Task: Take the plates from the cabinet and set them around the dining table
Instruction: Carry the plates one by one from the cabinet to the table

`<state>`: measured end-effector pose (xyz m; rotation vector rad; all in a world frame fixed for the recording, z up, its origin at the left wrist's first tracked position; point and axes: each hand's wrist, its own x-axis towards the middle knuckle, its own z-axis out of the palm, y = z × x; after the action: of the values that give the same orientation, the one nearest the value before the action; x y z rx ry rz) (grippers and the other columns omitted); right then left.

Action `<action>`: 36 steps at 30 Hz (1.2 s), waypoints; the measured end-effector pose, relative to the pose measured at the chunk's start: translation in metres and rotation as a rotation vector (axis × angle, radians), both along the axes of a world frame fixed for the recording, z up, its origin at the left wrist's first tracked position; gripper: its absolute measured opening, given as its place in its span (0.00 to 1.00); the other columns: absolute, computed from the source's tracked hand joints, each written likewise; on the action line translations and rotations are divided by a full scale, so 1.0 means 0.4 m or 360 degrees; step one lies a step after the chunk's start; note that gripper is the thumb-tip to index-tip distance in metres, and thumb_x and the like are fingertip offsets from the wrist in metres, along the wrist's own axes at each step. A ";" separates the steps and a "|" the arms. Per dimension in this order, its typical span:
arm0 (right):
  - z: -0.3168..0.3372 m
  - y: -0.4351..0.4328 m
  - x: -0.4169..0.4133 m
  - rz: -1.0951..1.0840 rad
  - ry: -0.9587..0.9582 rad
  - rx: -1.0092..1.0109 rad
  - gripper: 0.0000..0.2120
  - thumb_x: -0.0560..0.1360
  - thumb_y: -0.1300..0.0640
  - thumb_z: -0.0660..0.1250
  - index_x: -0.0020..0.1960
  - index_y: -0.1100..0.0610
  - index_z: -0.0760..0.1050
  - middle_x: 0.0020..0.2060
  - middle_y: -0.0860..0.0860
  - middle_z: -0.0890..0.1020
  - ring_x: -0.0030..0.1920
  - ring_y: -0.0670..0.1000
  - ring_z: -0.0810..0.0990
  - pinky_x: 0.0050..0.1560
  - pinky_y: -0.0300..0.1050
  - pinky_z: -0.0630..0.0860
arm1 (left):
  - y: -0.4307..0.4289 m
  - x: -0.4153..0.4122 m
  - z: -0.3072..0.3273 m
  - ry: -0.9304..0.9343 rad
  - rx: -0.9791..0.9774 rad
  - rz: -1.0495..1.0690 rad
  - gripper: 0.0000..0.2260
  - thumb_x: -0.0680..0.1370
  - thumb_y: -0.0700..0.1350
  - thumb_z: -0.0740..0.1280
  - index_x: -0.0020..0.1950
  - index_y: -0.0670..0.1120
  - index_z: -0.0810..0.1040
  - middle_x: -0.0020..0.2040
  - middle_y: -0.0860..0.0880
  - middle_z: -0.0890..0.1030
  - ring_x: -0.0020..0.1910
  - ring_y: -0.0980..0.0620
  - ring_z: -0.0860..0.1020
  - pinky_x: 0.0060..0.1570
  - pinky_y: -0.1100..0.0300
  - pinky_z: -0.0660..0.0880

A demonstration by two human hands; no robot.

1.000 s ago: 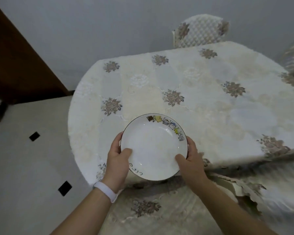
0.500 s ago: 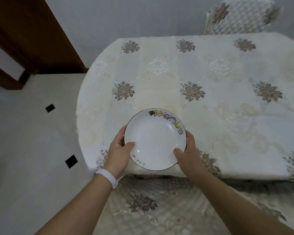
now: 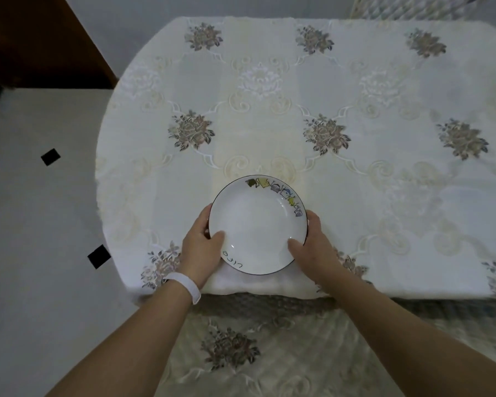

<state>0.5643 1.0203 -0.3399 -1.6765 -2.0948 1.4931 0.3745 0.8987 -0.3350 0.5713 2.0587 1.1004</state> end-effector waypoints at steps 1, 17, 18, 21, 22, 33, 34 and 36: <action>-0.004 0.003 -0.002 0.0013 -0.0026 0.0009 0.32 0.75 0.57 0.65 0.74 0.49 0.53 0.56 0.51 0.75 0.54 0.57 0.77 0.56 0.55 0.75 | 0.002 -0.003 -0.007 0.0011 -0.0013 -0.0002 0.28 0.73 0.37 0.63 0.64 0.66 0.73 0.50 0.60 0.82 0.48 0.52 0.80 0.50 0.50 0.80; -0.012 0.031 -0.004 0.0147 -0.0069 -0.0080 0.33 0.76 0.54 0.64 0.76 0.51 0.52 0.56 0.48 0.73 0.51 0.51 0.73 0.52 0.45 0.71 | -0.008 -0.033 -0.008 0.0018 -0.0089 -0.0095 0.20 0.76 0.40 0.68 0.65 0.57 0.73 0.52 0.58 0.81 0.50 0.59 0.80 0.51 0.59 0.76; -0.005 0.031 0.000 0.0154 -0.0057 -0.0073 0.32 0.76 0.54 0.64 0.75 0.51 0.53 0.56 0.48 0.74 0.51 0.51 0.74 0.51 0.45 0.70 | -0.015 -0.029 0.001 0.0008 -0.0102 -0.0050 0.19 0.76 0.40 0.68 0.65 0.55 0.73 0.50 0.58 0.81 0.47 0.58 0.80 0.50 0.58 0.76; 0.029 0.024 0.018 0.0152 -0.0053 0.0015 0.27 0.76 0.55 0.64 0.72 0.50 0.59 0.54 0.48 0.76 0.49 0.49 0.76 0.47 0.44 0.71 | -0.049 -0.020 0.039 0.0028 -0.0119 0.0036 0.16 0.78 0.41 0.66 0.65 0.50 0.75 0.49 0.56 0.79 0.43 0.58 0.78 0.47 0.61 0.74; 0.043 0.019 0.026 0.0170 -0.0075 0.0085 0.26 0.76 0.55 0.63 0.72 0.50 0.60 0.54 0.48 0.74 0.50 0.50 0.76 0.49 0.45 0.71 | -0.065 -0.017 0.056 0.0061 -0.0126 0.0046 0.15 0.78 0.43 0.66 0.64 0.50 0.75 0.51 0.55 0.79 0.45 0.58 0.78 0.46 0.60 0.74; 0.215 -0.046 0.018 0.1076 -0.0112 0.1186 0.22 0.76 0.47 0.60 0.66 0.58 0.73 0.63 0.54 0.76 0.62 0.56 0.74 0.58 0.52 0.73 | -0.275 0.028 0.266 0.1000 -0.0267 -0.0429 0.20 0.78 0.55 0.64 0.67 0.48 0.75 0.67 0.51 0.76 0.65 0.51 0.72 0.63 0.55 0.67; 0.228 -0.058 0.006 0.1129 -0.0099 0.1226 0.24 0.76 0.45 0.58 0.65 0.57 0.74 0.62 0.54 0.77 0.62 0.57 0.75 0.58 0.52 0.74 | -0.294 0.032 0.278 0.1098 -0.0300 -0.0444 0.22 0.77 0.58 0.61 0.67 0.48 0.76 0.67 0.50 0.76 0.66 0.49 0.72 0.64 0.52 0.67; 0.255 -0.089 -0.020 0.1228 -0.0059 0.1281 0.25 0.75 0.44 0.55 0.64 0.57 0.75 0.62 0.54 0.78 0.62 0.57 0.75 0.59 0.54 0.74 | -0.331 0.042 0.300 0.1270 -0.0345 -0.0439 0.24 0.76 0.61 0.58 0.65 0.49 0.77 0.66 0.50 0.77 0.64 0.47 0.74 0.64 0.49 0.67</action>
<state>0.5562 0.9847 -0.2380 -0.6349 -2.9394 0.4734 0.3912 0.7661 -0.2149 1.2862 2.6001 0.5009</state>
